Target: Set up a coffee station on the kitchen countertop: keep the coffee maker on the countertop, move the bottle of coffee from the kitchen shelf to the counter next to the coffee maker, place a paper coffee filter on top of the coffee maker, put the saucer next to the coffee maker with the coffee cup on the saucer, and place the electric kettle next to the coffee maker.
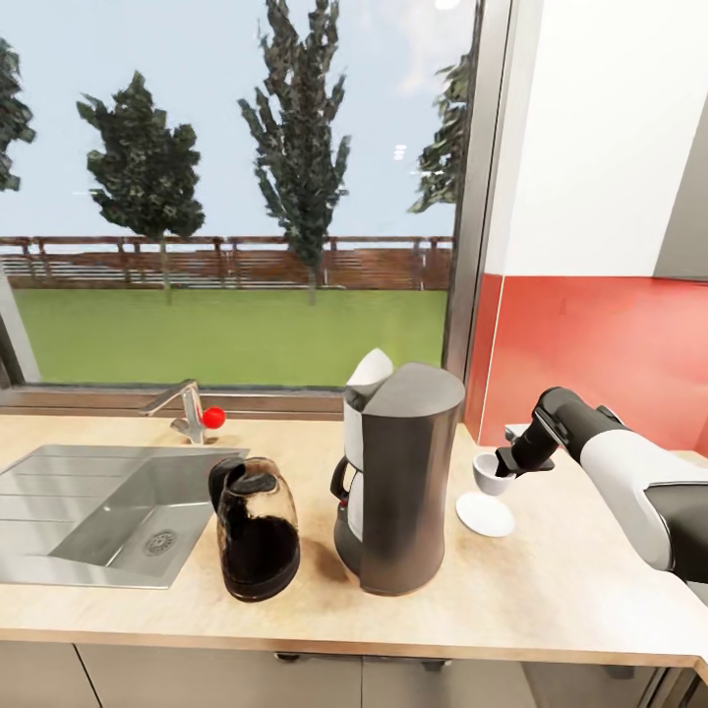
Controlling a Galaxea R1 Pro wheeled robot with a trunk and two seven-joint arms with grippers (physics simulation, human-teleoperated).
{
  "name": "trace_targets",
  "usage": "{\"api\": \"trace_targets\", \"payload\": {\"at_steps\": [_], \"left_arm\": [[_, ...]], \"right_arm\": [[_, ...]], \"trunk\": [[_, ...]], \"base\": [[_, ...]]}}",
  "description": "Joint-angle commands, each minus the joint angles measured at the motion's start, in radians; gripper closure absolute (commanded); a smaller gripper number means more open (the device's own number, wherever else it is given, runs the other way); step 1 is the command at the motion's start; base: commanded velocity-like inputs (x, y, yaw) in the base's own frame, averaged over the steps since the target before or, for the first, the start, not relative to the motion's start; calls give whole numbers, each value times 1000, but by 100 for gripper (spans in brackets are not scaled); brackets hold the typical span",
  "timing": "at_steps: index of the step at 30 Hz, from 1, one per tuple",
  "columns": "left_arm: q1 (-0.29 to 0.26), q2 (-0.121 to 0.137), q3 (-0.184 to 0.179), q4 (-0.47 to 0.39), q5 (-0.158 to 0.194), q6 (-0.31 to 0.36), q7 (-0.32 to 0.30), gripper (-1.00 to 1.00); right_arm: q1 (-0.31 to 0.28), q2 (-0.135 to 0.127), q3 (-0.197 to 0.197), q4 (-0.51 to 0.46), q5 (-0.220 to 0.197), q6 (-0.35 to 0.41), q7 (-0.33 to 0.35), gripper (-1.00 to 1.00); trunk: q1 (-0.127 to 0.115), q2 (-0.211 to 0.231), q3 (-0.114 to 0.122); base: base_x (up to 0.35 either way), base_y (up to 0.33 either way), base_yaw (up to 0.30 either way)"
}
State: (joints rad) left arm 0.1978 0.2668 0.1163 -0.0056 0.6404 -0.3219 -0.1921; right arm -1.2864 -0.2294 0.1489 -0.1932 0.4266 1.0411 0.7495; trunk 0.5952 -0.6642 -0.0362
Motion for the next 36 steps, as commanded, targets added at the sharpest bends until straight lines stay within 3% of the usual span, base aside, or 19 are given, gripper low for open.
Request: {"api": "trace_targets", "payload": {"at_steps": [1, 16, 22, 28, 36], "left_arm": [[0, 0, 8, -1, 1, 0, -7, -100], [0, 1, 8, -2, 1, 0, -7, -100], [0, 18, 7, 0, 2, -1, -7, -100], [0, 44, 6, 3, 4, -8, -17, -100], [15, 69, 6, 4, 5, -8, -125, -100]], "right_arm": [[-1, -1, 8, -2, 1, 2, 9, 100], [-1, -2, 4, -2, 4, -33, 15, 100], [-1, 1, -88, -3, 5, -34, 8, 100], [-1, 5, -117, -3, 6, -39, 4, 100], [-1, -1, -116, -3, 8, -42, 5, 100]], "trunk": [[4, -9, -5], [62, -114, -52], [85, -156, -71], [108, -198, -89], [127, -233, -105]], "base": [[0, 0, 0], [0, 0, 0], [0, 0, 0], [0, 0, 0], [0, 0, 0]]}}
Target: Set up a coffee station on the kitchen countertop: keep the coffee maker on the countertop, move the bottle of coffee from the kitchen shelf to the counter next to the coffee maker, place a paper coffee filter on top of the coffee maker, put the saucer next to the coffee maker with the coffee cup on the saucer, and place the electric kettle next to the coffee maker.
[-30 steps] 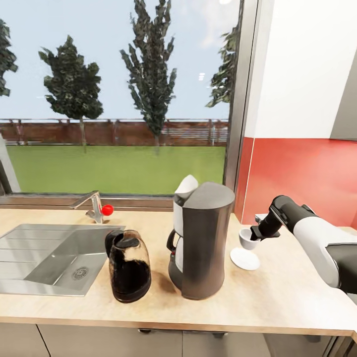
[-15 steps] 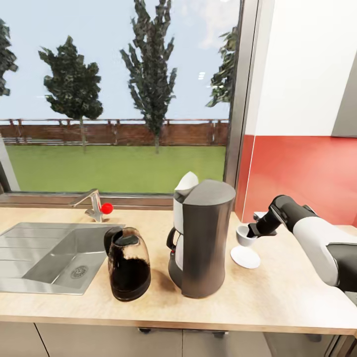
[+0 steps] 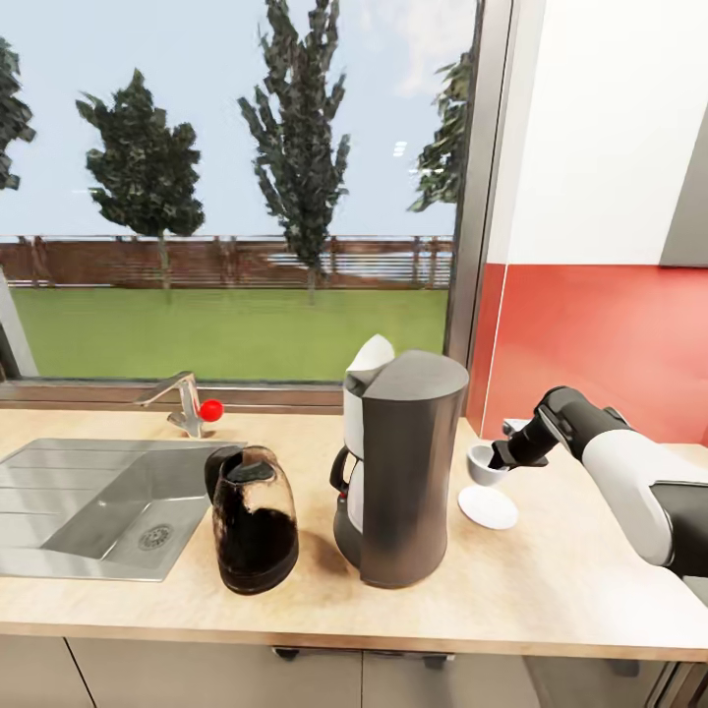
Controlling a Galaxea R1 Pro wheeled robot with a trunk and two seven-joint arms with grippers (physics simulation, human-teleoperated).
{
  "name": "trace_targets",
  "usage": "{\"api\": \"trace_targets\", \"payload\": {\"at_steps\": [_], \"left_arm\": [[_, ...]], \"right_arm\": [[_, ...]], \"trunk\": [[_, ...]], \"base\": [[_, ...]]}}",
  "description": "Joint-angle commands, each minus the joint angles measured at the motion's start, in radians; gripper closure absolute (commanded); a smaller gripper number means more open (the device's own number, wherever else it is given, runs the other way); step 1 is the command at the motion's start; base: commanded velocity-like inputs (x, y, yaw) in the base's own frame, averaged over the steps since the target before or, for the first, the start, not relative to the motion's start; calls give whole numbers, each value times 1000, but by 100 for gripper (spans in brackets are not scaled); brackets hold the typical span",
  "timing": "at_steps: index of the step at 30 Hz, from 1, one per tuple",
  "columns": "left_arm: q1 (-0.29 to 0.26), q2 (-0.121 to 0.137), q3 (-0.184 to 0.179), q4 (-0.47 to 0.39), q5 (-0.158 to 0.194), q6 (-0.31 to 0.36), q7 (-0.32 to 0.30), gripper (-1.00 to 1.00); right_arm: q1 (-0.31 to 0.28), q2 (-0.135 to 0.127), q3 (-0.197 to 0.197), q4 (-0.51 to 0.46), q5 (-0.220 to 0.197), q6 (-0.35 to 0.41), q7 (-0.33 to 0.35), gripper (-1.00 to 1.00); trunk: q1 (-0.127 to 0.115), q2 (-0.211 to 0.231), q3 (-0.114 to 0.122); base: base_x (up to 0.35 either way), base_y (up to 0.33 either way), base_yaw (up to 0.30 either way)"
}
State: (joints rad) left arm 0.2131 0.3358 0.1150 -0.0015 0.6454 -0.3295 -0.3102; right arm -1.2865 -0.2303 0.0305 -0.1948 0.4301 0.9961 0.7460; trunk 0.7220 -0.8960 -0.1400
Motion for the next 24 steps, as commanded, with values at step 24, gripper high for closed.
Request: {"api": "trace_targets", "payload": {"at_steps": [24], "left_arm": [[8, 0, 9, -2, 2, 5, 13, -100]], "right_arm": [[-1, -14, 9, -1, 13, 19, 17, 100]], "trunk": [[77, -141, -64]], "base": [[0, 0, 0]]}}
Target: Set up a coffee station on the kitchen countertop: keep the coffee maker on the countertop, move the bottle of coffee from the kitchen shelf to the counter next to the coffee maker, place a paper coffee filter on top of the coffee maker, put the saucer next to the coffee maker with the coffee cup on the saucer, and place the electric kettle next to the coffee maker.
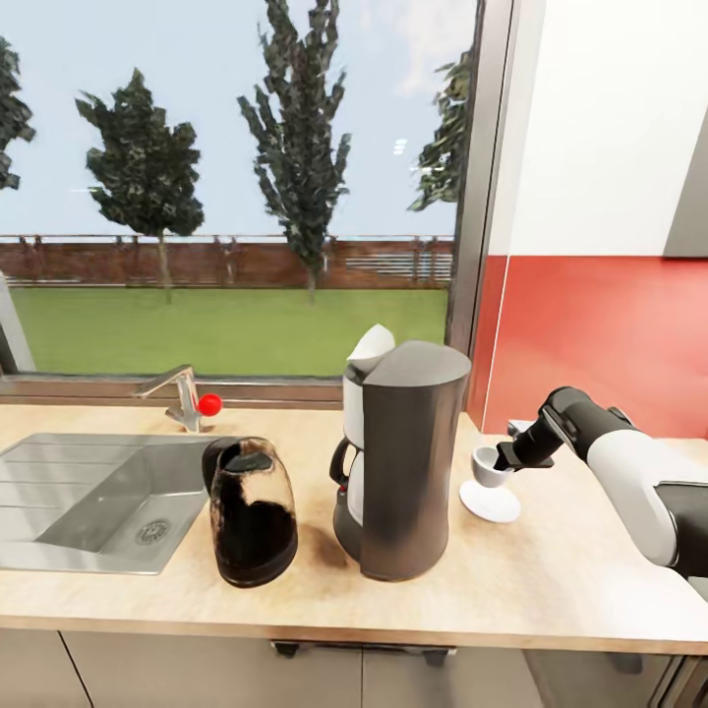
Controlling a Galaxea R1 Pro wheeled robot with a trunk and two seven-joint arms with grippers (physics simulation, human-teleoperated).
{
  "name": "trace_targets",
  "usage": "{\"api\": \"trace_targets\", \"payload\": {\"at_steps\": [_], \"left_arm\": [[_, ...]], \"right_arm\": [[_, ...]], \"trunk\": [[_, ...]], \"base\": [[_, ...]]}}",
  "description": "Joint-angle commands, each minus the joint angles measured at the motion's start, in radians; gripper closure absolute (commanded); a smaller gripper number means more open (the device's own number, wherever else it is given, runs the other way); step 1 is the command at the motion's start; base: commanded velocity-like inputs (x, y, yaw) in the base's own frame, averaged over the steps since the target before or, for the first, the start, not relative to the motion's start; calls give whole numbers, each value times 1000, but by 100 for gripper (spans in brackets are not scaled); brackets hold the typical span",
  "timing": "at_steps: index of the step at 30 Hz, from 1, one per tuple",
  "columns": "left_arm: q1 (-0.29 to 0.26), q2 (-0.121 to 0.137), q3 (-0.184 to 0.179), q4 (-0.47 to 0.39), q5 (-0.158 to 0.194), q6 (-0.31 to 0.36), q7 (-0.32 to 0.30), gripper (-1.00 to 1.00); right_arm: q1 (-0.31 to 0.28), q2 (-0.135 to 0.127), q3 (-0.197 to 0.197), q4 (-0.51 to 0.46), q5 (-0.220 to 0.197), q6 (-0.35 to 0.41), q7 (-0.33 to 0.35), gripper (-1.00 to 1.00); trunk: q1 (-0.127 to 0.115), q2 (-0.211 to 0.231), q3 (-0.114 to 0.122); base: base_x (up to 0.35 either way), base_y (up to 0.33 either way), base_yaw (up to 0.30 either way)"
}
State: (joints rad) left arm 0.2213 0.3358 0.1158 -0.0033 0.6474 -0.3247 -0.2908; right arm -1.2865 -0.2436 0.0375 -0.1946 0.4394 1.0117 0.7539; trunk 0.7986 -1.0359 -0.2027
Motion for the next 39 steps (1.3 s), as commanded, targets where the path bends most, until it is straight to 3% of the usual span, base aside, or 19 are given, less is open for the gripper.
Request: {"api": "trace_targets", "payload": {"at_steps": [1, 15, 25, 30, 39], "left_arm": [[0, 0, 8, 0, 0, 0, -5, -100], [0, -2, 8, 0, -3, 1, 2, -100], [1, -3, 8, 1, -3, 1, 3, -100], [0, -25, 8, -1, -3, -2, 30, -100], [0, -30, 8, 0, -3, -5, 51, -100]], "right_arm": [[-1, -2, 2, -2, 4, 3, 9, 100], [-1, -15, 4, -2, 1, -6, 5, 100], [-1, -28, 4, -2, 1, -8, 2, 100], [-1, -32, 5, -2, 1, -9, 0, 100], [-1, -39, 5, -1, 5, -12, -10, 100]], "trunk": [[4, -8, -4], [58, -106, -48], [58, -106, -48], [58, -106, -48], [58, -106, -48]], "base": [[0, 0, 0], [0, 0, 0], [0, 0, 0], [0, 0, 0], [88, 0, 0]]}}
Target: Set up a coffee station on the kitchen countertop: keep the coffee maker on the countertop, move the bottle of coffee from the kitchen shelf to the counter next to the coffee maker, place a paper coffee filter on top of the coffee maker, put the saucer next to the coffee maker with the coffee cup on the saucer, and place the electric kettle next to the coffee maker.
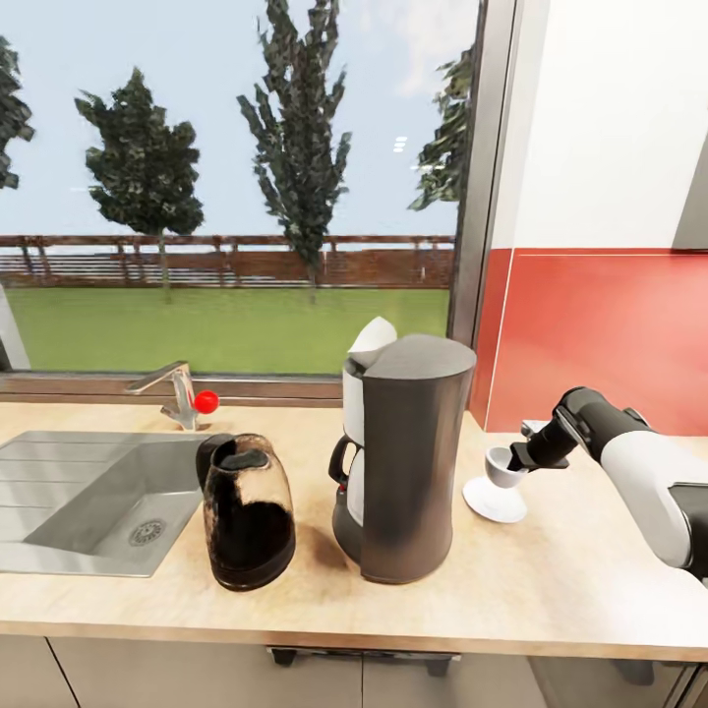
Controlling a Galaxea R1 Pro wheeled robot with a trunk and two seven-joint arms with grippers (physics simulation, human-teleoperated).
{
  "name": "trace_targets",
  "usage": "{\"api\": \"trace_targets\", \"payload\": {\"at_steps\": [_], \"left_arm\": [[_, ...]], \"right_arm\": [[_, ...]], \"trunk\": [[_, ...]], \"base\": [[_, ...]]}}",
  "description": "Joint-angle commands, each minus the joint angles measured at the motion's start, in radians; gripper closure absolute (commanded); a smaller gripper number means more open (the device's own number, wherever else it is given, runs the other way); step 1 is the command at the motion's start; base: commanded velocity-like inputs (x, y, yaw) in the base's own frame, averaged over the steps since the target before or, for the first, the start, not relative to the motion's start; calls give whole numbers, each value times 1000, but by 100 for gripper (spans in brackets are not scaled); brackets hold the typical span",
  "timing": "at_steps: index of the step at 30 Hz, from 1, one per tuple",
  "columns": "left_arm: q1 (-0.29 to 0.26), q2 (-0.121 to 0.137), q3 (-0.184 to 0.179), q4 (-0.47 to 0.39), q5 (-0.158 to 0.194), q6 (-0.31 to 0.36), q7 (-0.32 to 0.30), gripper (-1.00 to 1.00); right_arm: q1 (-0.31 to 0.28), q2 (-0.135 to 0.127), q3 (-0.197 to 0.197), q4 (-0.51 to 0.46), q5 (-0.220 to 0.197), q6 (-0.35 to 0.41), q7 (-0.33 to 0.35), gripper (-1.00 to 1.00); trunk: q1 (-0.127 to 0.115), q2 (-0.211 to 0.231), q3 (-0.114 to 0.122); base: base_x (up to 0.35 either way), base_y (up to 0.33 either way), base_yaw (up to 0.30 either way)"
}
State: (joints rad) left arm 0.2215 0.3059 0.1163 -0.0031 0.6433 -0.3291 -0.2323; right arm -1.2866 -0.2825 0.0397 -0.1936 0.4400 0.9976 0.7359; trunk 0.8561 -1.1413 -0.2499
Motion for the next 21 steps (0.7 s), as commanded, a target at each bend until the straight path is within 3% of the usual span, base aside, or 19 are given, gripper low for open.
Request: {"api": "trace_targets", "payload": {"at_steps": [1, 6, 21], "left_arm": [[0, 0, 8, 0, 1, 0, -7, -100], [0, -1, 8, 0, 1, 0, -7, -100], [0, -3, 8, 0, 1, 1, 14, -100]], "right_arm": [[0, -2, 3, -1, 5, 2, 8, 100], [0, -6, 2, -1, 5, 0, 5, 100], [0, 0, 0, -1, 3, -17, -41, 100]], "trunk": [[0, -1, -1], [0, -1, -1], [58, -106, -48]], "base": [[19, 0, 0], [3, 0, 0], [0, 0, 0]]}}
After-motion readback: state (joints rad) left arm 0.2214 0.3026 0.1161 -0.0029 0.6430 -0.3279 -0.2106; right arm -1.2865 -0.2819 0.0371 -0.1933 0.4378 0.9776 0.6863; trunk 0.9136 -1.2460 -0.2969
